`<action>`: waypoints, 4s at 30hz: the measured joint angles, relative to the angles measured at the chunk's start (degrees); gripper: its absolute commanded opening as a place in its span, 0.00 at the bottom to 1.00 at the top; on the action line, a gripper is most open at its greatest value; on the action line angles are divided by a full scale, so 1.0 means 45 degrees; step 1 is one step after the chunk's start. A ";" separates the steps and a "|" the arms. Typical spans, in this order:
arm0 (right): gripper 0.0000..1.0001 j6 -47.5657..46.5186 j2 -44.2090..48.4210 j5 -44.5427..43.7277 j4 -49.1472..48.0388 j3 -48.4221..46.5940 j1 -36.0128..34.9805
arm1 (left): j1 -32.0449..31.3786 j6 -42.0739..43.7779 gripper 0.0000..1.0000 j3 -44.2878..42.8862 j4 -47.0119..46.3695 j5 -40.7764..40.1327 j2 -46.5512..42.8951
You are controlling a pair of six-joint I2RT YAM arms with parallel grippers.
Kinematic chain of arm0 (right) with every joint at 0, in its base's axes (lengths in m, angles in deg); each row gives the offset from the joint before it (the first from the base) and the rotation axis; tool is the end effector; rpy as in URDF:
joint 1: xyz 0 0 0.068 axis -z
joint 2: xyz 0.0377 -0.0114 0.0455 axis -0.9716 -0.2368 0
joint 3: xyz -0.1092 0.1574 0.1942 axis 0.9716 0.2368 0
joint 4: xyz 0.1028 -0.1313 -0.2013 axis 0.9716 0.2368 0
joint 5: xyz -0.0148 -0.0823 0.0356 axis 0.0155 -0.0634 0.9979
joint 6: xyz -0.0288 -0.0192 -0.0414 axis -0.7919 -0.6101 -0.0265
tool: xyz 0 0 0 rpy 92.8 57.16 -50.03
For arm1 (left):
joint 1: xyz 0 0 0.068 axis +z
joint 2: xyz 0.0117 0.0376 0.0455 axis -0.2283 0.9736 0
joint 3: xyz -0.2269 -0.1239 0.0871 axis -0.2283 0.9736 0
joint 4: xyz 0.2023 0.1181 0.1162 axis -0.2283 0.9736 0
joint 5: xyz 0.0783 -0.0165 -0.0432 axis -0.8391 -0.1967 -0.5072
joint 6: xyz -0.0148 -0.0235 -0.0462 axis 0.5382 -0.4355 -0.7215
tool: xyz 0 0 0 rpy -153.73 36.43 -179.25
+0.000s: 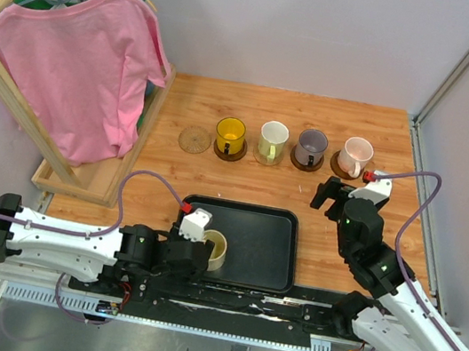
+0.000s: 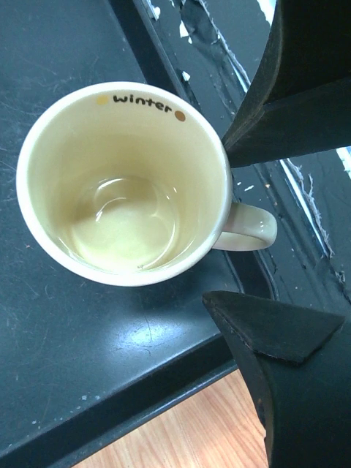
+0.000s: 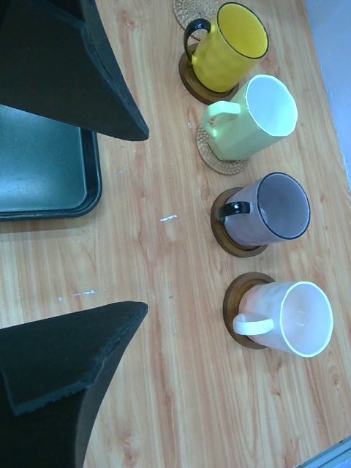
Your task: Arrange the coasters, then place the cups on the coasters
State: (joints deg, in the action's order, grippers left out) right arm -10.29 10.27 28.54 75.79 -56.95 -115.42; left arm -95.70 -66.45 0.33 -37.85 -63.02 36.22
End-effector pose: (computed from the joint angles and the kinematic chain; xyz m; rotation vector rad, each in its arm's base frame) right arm 0.1329 0.0802 0.3130 0.2642 1.7271 0.2475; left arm 0.0403 -0.1710 0.2019 0.4097 2.4058 -0.4067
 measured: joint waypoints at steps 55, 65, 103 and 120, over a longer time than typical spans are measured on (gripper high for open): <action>0.88 -0.0102 -0.0869 0.0544 -0.0185 0.0763 0.0000 | 0.6421 0.5979 0.01 0.0379 -0.4158 -0.3628 -0.1025; 0.94 -0.0534 -0.1375 -0.0117 -0.0350 0.0763 0.0952 | 1.0341 0.9024 0.00 0.0364 -0.7941 -0.0908 0.1044; 0.95 -0.0767 -0.2249 0.1690 -0.0515 0.0607 0.3337 | 1.3610 0.9326 0.01 -0.6256 -0.6951 0.2472 0.8918; 0.95 -0.0763 -0.2404 0.2059 -0.0515 0.0597 0.3507 | 1.3794 0.8898 0.01 -0.6261 -0.7072 0.2516 0.9525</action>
State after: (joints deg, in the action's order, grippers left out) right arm -13.72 -0.55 37.81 73.48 -54.27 -99.64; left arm -33.62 -26.41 -27.85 -69.68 -51.70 79.08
